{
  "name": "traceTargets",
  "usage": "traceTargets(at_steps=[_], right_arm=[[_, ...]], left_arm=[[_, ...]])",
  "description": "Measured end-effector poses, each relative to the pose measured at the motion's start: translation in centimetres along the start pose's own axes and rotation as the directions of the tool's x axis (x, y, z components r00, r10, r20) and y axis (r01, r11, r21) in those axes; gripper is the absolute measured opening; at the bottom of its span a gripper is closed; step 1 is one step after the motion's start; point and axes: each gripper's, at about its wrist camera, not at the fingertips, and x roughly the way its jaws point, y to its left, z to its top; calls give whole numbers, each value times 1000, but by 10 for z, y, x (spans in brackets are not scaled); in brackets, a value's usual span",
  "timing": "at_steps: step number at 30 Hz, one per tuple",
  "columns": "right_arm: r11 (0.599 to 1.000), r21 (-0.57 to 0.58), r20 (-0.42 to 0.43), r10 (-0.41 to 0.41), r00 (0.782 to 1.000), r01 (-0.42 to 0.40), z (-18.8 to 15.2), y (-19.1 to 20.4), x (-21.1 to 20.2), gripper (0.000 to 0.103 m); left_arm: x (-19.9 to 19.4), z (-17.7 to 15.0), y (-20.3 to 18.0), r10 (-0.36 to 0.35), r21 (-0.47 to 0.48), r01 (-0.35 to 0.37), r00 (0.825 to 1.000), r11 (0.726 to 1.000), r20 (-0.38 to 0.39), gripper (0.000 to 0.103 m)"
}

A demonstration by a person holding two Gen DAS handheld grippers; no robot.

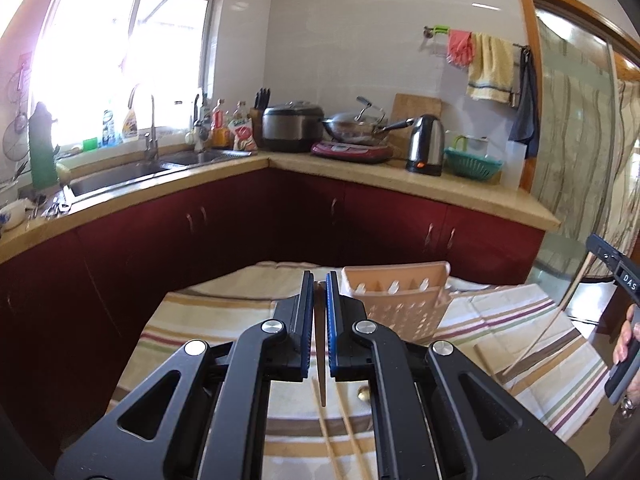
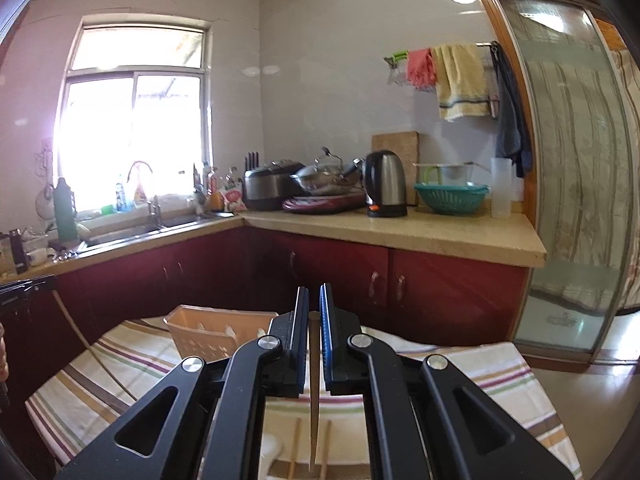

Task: Organize utensils
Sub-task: 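Carry both chopsticks upright to the beige holder and lower them in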

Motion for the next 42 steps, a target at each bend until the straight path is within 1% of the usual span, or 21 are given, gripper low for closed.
traceTargets(at_steps=[8,13,18,22,26,31,36,42], right_arm=[[997,-16,44,72,996,-71,35,17,19,7],[993,-8,70,114,991,-114,57,24,36,7],[991,-12,106,132,986,-131,77,31,53,6],[991,-10,118,137,984,-136,86,35,71,7],[990,3,110,137,984,-139,88,34,90,7],[990,26,65,136,989,-138,80,32,118,6],[989,53,5,138,990,-138,60,28,142,6],[984,96,-67,156,985,-149,40,25,164,6]], left_arm=[[7,33,-20,-44,47,42,998,998,47,7],[12,59,-32,-69,66,63,993,996,95,7],[22,86,-37,-90,58,83,987,995,132,7],[38,103,-42,-87,65,78,985,995,148,7],[57,112,-41,-86,47,79,985,996,148,7],[88,114,-40,-84,31,81,989,996,122,7],[117,103,-34,-70,19,69,994,997,78,7],[146,85,-23,-62,-13,62,998,998,22,7]])
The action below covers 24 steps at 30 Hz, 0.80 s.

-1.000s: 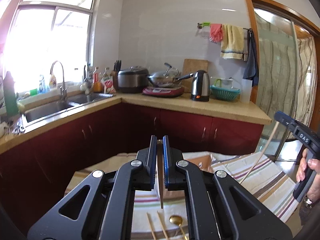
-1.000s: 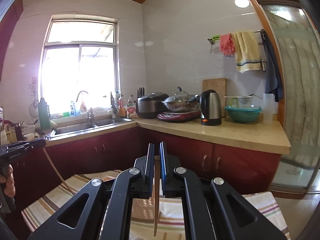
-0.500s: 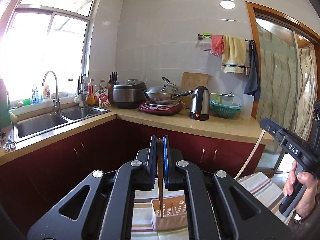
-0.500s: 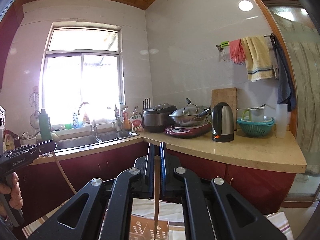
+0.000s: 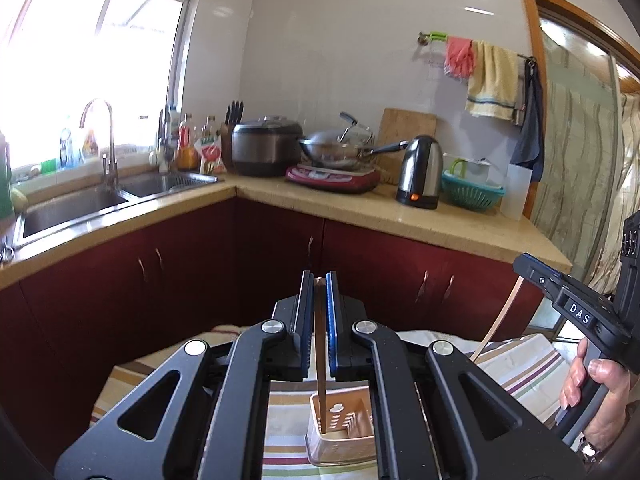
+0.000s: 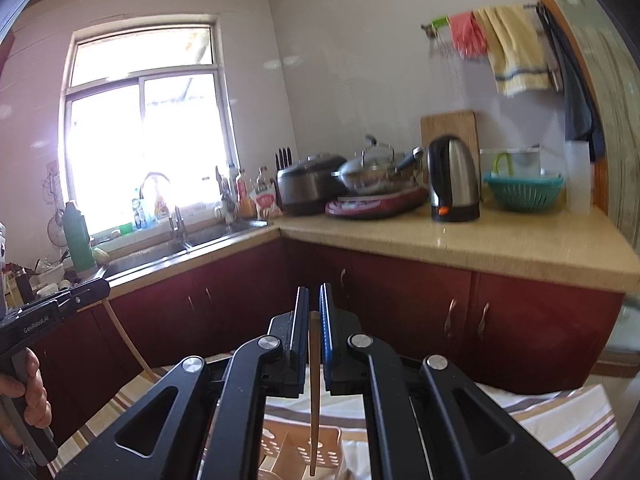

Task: Organize utensils
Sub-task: 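Carry both chopsticks upright to the beige holder and lower them in, then open the left tool while the right tool opens, releasing chopsticks into the holder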

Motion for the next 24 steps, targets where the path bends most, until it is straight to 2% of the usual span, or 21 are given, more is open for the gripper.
traceTargets(at_steps=[10,19,22,23,24], right_arm=[[999,32,-97,23,995,-20,-19,-2,32,6],[999,41,-99,10,995,-6,-18,-7,43,7],[999,50,-108,9,994,-3,-19,-9,48,7],[999,48,-110,3,994,3,-21,-9,49,8],[999,48,-111,-1,994,6,-21,-10,51,13]], left_arm=[[38,-24,11,-6,-31,4,997,1000,-79,7],[53,-34,21,-5,-46,0,995,999,-103,9],[55,-35,22,-8,-52,3,994,999,-106,22],[55,-35,22,-5,-55,0,995,998,-104,30],[55,-35,24,-5,-59,-1,995,998,-100,35]])
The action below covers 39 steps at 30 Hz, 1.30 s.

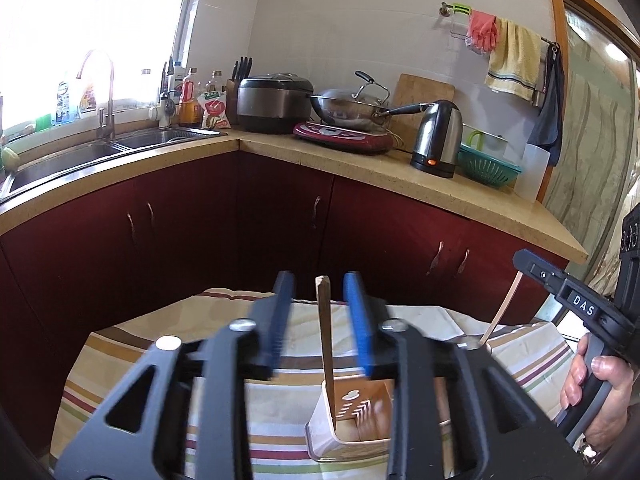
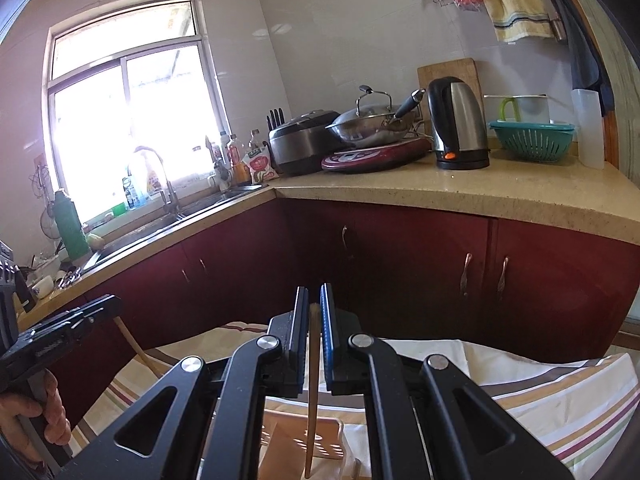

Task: Organize utensils
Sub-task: 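Open the left tool while the right tool opens, releasing chopsticks into the holder, then grasp a chopstick with the right tool while the left tool grasps another chopstick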

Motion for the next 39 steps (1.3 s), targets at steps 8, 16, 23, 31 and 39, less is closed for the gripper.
traceTargets(at_steps=[8,16,23,31,39], right_arm=[[1000,10,15,-14,1000,14,0,-2,-2,45],[999,-16,60,-46,997,47,2,-2,-29,56],[986,-75,108,-142,984,150,-29,-3,-89,60],[965,-87,69,-242,968,247,-115,-11,-149,60],[945,-78,31,-316,948,317,-199,-22,-198,55]], left_arm=[[-4,-4,2,24,-1,-24,1000,1000,15,61],[-29,-6,3,53,-9,-53,997,999,52,73],[-73,-34,4,91,-39,-88,993,995,81,79],[-126,-107,0,163,-67,-159,985,985,61,80],[-167,-199,1,226,-81,-223,974,971,23,80]])
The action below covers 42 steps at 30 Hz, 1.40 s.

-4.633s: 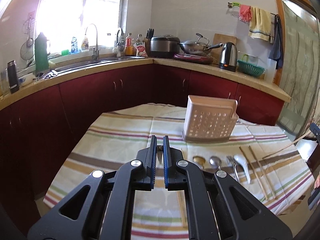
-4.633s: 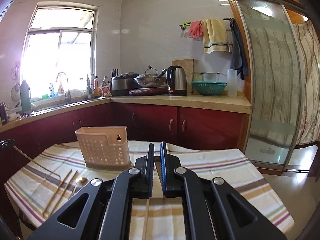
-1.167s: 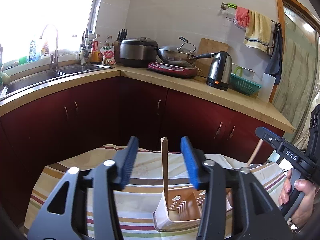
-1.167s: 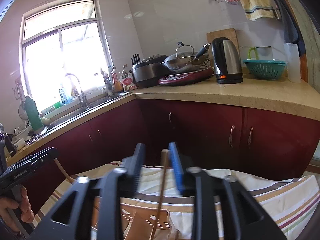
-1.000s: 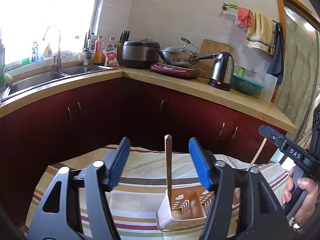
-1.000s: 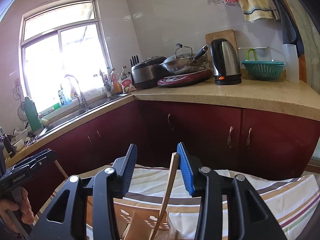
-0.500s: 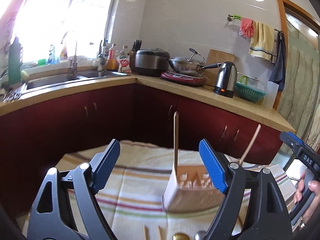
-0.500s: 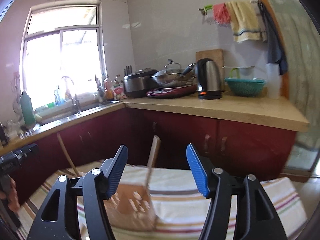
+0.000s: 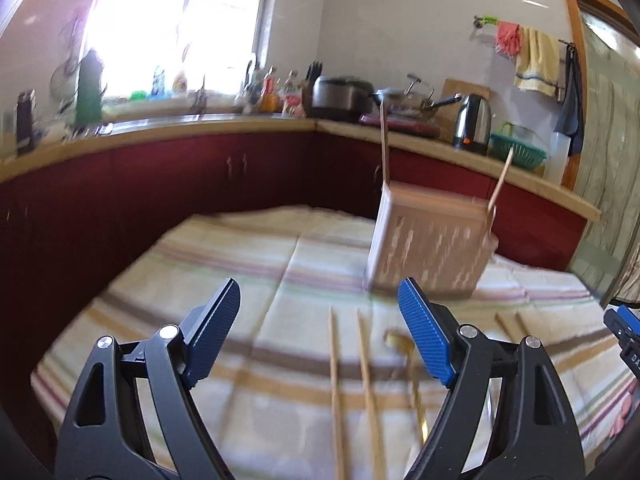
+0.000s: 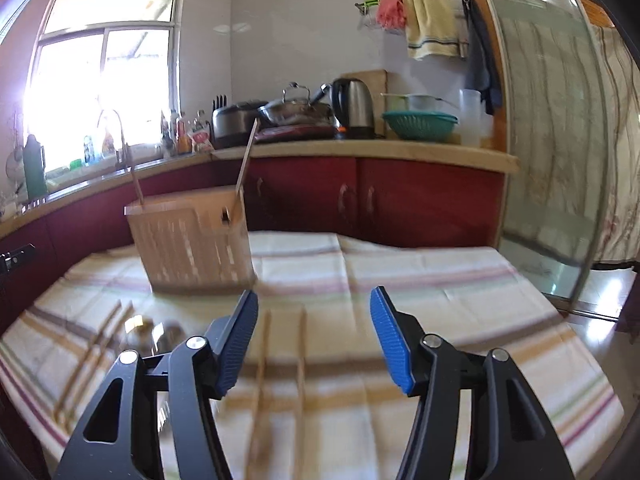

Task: Organize utensils
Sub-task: 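Grasp a chopstick with the right tool while the left tool grasps another chopstick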

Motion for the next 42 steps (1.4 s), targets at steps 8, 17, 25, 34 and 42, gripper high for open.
traceTargets(at_steps=[8,17,25,34,42], right_arm=[[1000,-14,-61,21,998,-22,-61,-3,-27,47],[995,-25,-108,92,990,-95,-99,6,-29,34],[994,-8,-138,106,985,-108,-108,5,-18,21],[992,3,-150,126,981,-127,-109,3,-18,8],[992,7,-151,128,980,-128,-108,3,-18,8]], left_arm=[[-17,-61,9,42,27,-40,996,999,-78,79],[-30,-99,13,42,28,-39,993,999,-111,72],[-31,-113,3,19,46,-12,990,999,-140,68],[-24,-126,-11,-8,79,24,979,997,-204,52],[-21,-132,-12,3,106,22,973,994,-229,25]])
